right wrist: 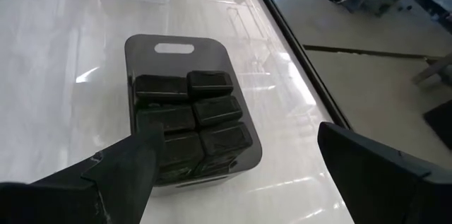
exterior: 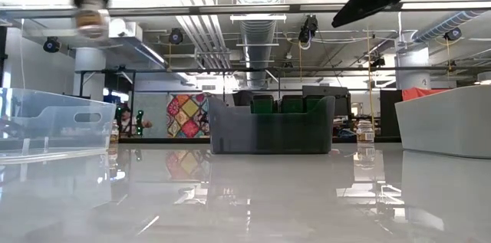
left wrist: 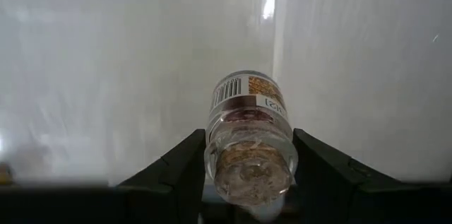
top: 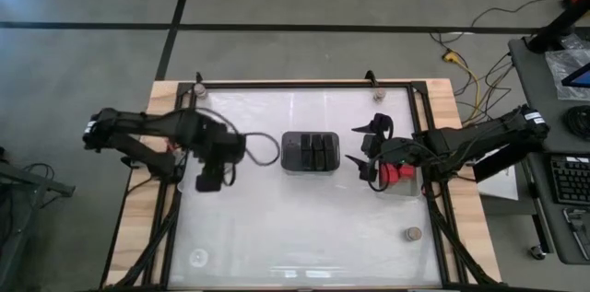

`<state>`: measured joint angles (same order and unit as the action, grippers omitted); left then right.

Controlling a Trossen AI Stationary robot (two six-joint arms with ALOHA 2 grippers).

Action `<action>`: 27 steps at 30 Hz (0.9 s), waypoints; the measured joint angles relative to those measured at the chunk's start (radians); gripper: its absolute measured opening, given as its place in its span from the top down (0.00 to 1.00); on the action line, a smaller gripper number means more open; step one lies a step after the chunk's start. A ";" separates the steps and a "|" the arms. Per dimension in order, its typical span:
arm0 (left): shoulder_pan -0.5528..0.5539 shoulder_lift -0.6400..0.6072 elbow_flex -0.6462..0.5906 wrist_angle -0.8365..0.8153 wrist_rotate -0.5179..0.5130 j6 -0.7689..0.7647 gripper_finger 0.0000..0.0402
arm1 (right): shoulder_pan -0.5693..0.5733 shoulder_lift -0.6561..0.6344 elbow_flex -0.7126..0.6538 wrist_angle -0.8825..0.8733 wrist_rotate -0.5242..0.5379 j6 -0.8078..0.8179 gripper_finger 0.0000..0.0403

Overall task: Sort spices by type
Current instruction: Put the brown spice bottle into the transparent bin

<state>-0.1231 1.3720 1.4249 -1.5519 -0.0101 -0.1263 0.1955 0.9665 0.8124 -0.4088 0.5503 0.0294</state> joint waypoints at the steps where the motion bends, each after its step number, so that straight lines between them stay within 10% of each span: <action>1: -0.015 -0.001 -0.011 -0.023 0.000 -0.035 0.59 | 0.000 0.000 0.000 -0.001 0.000 0.007 0.09; 27: 0.070 0.086 -0.521 0.251 -0.069 0.138 0.59 | 0.007 0.000 -0.001 -0.011 -0.027 0.058 0.09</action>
<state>-0.0534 1.4579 0.9043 -1.3005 -0.0792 0.0119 0.2024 0.9665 0.8112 -0.4195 0.5228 0.0872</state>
